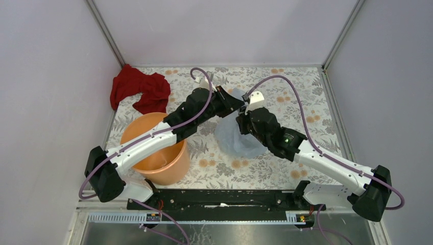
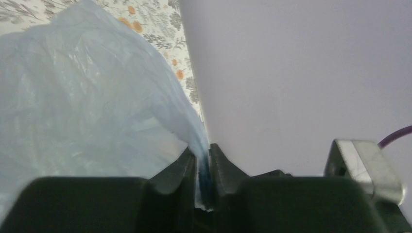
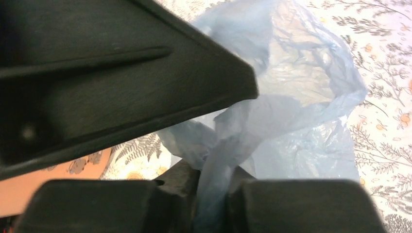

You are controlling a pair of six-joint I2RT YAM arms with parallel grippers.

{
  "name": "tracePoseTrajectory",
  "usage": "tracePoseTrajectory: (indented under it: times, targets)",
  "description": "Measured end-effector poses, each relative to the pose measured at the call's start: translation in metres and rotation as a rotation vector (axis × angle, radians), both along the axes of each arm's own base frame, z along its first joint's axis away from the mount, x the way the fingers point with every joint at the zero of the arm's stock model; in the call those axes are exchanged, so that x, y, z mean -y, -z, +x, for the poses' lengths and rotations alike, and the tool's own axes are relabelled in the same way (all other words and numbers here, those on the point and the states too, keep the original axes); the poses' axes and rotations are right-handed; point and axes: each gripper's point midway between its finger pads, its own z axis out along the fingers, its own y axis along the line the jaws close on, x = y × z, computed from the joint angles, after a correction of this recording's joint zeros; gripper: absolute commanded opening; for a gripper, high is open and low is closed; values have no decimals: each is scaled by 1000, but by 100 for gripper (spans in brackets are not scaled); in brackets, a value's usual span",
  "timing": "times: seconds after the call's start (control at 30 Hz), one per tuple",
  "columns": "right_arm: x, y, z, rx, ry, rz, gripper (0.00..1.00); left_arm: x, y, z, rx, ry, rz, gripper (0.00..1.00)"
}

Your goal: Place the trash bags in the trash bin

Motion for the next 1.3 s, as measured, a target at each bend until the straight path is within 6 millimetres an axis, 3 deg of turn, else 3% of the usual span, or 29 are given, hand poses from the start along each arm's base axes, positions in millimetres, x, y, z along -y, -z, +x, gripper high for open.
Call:
tracePoseTrajectory:
  times: [0.03,0.1,0.2,0.3,0.4,0.53,0.63,0.73,0.83,1.03,1.17,1.3]
  targets:
    - [2,0,2,5,18,-3,0,-1,1,0,8,3,12,50]
    - [7,-1,6,14,58,-6,0,-2,3,-1,18,8,34,78]
    - [17,-1,10,26,117,-22,0,-11,8,-6,51,23,117,92]
    - [29,1,13,30,178,-49,0,-31,3,-14,95,24,216,94]
    - [43,3,13,32,226,-79,0,-57,-17,-25,155,14,291,94]
    - [58,-5,10,50,265,-91,0,-101,-54,-47,230,-26,362,92]
    - [64,-16,9,70,275,-90,0,-135,-64,-61,227,-77,416,89]
    - [67,-29,9,96,281,-82,0,-159,-48,-68,174,-116,506,90]
    - [70,-39,9,117,284,-73,0,-170,-16,-71,87,-124,631,90]
    - [78,-48,6,133,293,-76,0,-159,47,-87,-25,-82,897,88]
    - [83,-53,3,142,295,-69,0,-155,59,-92,-28,-100,945,85]
    - [86,-57,1,151,296,-60,0,-158,61,-93,-13,-144,959,90]
